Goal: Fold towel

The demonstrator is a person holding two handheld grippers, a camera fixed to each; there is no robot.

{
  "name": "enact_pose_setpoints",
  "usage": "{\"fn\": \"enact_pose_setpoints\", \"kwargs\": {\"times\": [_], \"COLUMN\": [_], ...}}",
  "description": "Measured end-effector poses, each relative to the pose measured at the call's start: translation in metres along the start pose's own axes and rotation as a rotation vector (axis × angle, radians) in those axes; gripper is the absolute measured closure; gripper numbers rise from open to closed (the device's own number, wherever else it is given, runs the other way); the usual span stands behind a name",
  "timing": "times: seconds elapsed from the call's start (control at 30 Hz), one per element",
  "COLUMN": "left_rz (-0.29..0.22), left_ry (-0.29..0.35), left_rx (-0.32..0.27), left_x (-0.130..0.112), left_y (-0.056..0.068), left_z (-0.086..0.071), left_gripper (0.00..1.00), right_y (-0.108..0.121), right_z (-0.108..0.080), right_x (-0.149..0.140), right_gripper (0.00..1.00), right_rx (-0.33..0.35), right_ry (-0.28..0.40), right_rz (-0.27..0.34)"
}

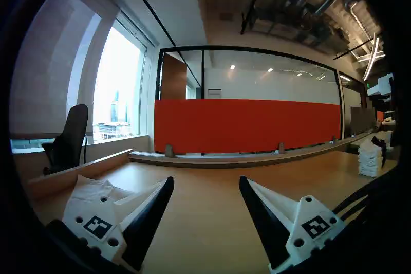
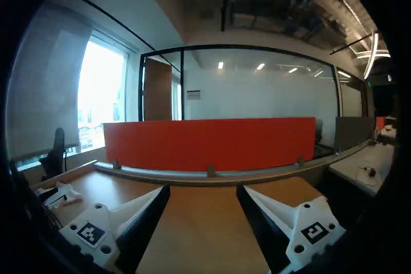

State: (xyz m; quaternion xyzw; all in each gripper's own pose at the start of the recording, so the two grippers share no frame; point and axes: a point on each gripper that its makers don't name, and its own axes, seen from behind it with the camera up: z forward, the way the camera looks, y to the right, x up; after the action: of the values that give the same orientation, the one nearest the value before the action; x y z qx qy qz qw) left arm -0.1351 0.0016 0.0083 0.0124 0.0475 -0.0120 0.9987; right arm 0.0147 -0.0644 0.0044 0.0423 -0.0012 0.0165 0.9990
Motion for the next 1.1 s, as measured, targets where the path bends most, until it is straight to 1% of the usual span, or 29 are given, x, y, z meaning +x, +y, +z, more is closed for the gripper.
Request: {"fn": "enact_pose_setpoints", "kwargs": {"times": [0.2,0.37,0.5,0.7,1.1], "left_rz": [0.011,0.009,0.002,0.011,0.012], "left_ry": [-0.008,-0.015,-0.027,-0.04,-0.047], "left_rx": [0.002,0.006,0.008,0.005,0.011], "left_x": [-0.016,-0.028,-0.036,-0.039,-0.042], "left_y": [0.002,0.002,0.001,0.003,0.002], "left_z": [0.0,0.001,0.004,0.006,0.008], "left_gripper": [0.06,0.06,0.06,0.06,0.06], "right_y": [0.001,0.002,0.002,0.003,0.011], "right_z": [0.002,0.003,0.002,0.002,0.002], "right_x": [-0.01,-0.017,-0.017,-0.018,-0.025], "right_gripper": [0.0,0.0,0.0,0.0,0.0], "right_rx": [0.005,0.009,0.013,0.012,-0.001], "right_ry": [-0.007,-0.011,-0.013,-0.011,-0.021], "right_rz": [-0.002,-0.002,-0.007,-0.006,0.002]}}
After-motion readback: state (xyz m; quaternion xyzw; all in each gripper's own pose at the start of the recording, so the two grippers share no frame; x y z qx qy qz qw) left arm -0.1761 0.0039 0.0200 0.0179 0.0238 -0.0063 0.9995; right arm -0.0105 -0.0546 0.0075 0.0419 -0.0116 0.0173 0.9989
